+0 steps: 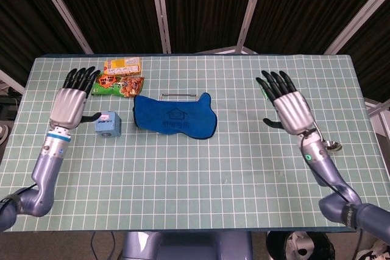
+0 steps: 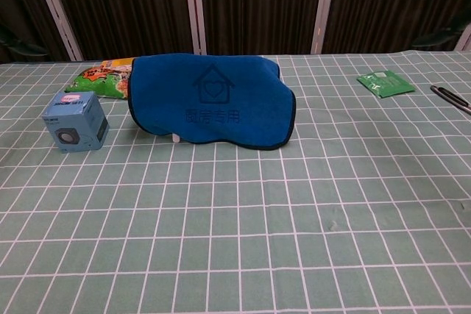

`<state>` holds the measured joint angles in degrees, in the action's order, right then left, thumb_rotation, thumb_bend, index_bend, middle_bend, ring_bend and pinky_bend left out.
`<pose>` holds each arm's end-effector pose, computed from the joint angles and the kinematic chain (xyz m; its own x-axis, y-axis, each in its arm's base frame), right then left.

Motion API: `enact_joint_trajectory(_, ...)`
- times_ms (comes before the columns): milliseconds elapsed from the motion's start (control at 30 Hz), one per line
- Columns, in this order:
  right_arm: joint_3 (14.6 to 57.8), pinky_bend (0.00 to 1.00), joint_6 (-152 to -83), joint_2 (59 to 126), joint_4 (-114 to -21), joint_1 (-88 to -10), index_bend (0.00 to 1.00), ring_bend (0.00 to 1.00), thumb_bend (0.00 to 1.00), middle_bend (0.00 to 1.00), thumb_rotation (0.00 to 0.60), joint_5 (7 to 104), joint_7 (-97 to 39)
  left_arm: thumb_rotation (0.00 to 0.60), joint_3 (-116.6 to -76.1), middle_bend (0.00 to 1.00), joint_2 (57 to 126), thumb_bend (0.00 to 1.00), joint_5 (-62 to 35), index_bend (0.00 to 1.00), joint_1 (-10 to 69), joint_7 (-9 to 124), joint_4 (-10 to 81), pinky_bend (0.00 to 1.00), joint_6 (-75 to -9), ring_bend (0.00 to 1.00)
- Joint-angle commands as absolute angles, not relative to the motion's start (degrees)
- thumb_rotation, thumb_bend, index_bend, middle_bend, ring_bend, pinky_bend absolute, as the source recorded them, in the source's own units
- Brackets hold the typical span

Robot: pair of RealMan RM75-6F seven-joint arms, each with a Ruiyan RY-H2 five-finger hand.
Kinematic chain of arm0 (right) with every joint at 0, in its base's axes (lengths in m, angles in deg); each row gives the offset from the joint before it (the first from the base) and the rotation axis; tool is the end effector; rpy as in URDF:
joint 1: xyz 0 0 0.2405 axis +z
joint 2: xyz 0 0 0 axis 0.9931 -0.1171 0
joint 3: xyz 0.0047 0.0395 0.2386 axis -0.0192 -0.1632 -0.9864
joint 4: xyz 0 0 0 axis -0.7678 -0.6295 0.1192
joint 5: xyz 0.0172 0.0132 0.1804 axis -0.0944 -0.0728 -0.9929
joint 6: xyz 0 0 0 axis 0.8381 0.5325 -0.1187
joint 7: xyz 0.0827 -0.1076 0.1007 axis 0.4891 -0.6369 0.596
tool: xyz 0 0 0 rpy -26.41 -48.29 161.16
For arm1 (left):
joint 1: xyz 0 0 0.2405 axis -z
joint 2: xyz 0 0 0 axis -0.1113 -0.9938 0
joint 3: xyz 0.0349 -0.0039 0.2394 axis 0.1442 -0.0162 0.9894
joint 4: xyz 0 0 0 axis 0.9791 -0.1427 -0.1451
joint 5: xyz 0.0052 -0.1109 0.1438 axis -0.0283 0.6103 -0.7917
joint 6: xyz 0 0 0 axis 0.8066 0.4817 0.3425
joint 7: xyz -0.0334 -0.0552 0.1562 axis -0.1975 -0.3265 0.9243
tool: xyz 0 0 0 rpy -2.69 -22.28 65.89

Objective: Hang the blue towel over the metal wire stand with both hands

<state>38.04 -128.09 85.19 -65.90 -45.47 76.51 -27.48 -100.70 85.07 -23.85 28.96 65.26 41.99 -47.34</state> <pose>-0.1698 -0.3734 0.1415 0.4267 0.1771 0.8869 -0.7893 -0.4058 0.4608 -0.1888 0.3744 0.1341 0.4330 -0.1054 0.8952 0.8687 -0.2162 -0.4457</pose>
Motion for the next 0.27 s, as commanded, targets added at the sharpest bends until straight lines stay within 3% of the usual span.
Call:
enact_joint_trajectory(33,40.46,0.0,-132.2,81.48,-70.29,-50.51,0.0,0.0,0.0,0.0,0.6,77.54,-27.07,0.6,-97.36,0.0,79.07,0.0,-25.59,0.0,22.44,66.23,50.34,0.0,-53.27,0.0)
enact_joint_trajectory(267,42.99,0.0,-136.43,77.12,-75.95,-57.9,0.0,0.0,0.0,0.0,0.6,76.62,-26.31,0.6,-92.14,0.0,75.3,0.0,-28.59,0.0,14.82,69.11,59.73,0.0,-59.97,0.0)
